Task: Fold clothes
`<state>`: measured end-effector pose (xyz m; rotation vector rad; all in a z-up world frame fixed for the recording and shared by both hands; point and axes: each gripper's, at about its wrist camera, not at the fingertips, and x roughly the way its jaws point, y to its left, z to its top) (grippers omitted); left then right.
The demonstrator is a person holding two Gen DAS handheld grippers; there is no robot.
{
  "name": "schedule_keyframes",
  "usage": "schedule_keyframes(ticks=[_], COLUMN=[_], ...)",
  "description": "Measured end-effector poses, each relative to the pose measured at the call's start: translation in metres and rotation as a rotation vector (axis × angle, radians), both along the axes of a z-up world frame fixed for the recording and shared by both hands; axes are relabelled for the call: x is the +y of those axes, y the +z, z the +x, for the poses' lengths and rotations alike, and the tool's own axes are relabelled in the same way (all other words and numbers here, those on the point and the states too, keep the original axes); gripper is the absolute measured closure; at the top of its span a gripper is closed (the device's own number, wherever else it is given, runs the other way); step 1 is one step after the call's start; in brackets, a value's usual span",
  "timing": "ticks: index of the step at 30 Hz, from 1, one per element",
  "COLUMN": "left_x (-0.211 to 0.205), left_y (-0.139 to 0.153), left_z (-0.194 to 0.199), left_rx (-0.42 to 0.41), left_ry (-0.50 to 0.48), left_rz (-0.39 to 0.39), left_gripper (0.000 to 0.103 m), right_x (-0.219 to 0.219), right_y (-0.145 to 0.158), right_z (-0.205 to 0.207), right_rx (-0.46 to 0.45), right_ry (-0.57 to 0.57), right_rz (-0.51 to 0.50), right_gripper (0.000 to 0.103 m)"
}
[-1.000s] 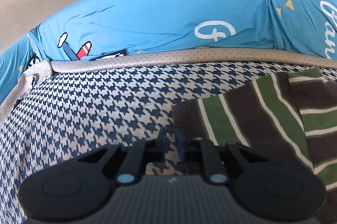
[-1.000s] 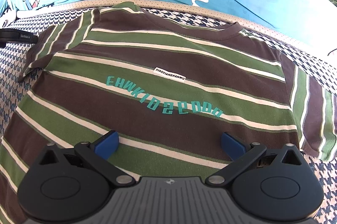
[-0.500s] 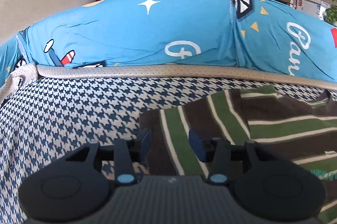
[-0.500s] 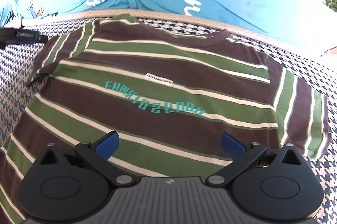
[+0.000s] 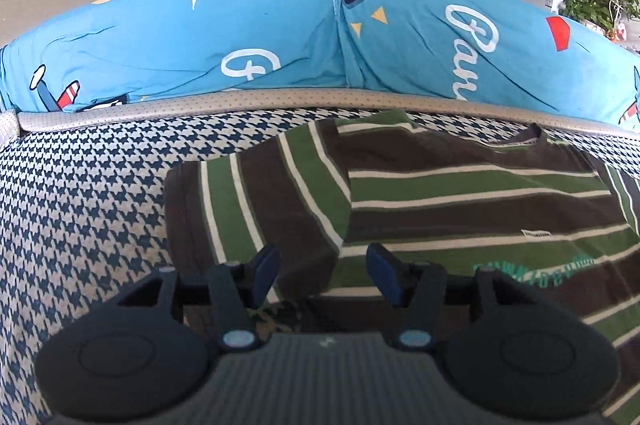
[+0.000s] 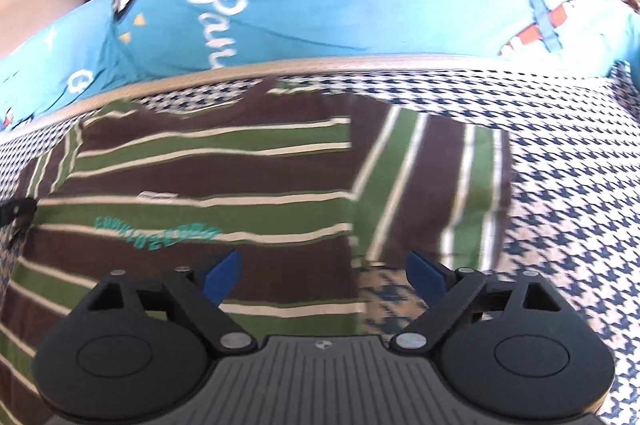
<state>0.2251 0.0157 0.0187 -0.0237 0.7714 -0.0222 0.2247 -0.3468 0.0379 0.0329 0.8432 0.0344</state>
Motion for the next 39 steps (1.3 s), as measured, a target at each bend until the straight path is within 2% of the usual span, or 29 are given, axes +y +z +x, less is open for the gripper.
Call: schedule_keyframes(ticks=[8, 14, 20, 28, 31, 33, 34, 35, 36, 39], left_x=[-0.018, -0.034, -0.050, -0.060, -0.062, -0.064, -0.065, -0.066, -0.067, -0.071], left_y=[-0.002, 0.000, -0.003, -0.011, -0.014, -0.016, -0.018, -0.019, -0.020, -0.022], left_z=[-0.015, -0.027, -0.032, -0.032, -0.031, -0.031, -0.031, -0.031, -0.032, -0.033], left_rx=[0.025, 0.022, 0.041, 0.070, 0.079, 0.087, 0.091, 0.094, 0.098, 0.108], left_ry=[-0.040, -0.088, -0.136, -0.160, -0.161, -0.164, -0.167, -0.170, -0.173, -0.184], left_rz=[-0.009, -0.014, -0.022, -0.023, -0.015, -0.014, -0.013, -0.012, -0.009, -0.005], left_gripper=[0.042, 0.034, 0.027, 0.019, 0.016, 0.016, 0.016, 0.016, 0.016, 0.015], right_x=[-0.064, -0.102, -0.109, -0.103, -0.098, -0.092, -0.090, -0.088, -0.088, -0.086], right_y=[-0.017, -0.029, -0.034, -0.040, -0.040, -0.041, -0.042, -0.042, -0.042, -0.040], right_z=[0.002, 0.007, 0.017, 0.030, 0.032, 0.034, 0.035, 0.035, 0.035, 0.035], right_rx=[0.000, 0.034, 0.022, -0.026, -0.038, -0.045, -0.048, -0.051, -0.052, -0.061], right_ry=[-0.158, -0.275, -0.299, -0.287, -0.268, -0.251, -0.244, -0.241, -0.235, -0.244], right_rz=[0.046, 0.165, 0.198, 0.150, 0.138, 0.093, 0.070, 0.054, 0.055, 0.040], right_gripper=[0.024, 0.027, 0.027, 0.028, 0.042, 0.061, 0.067, 0.083, 0.089, 0.094])
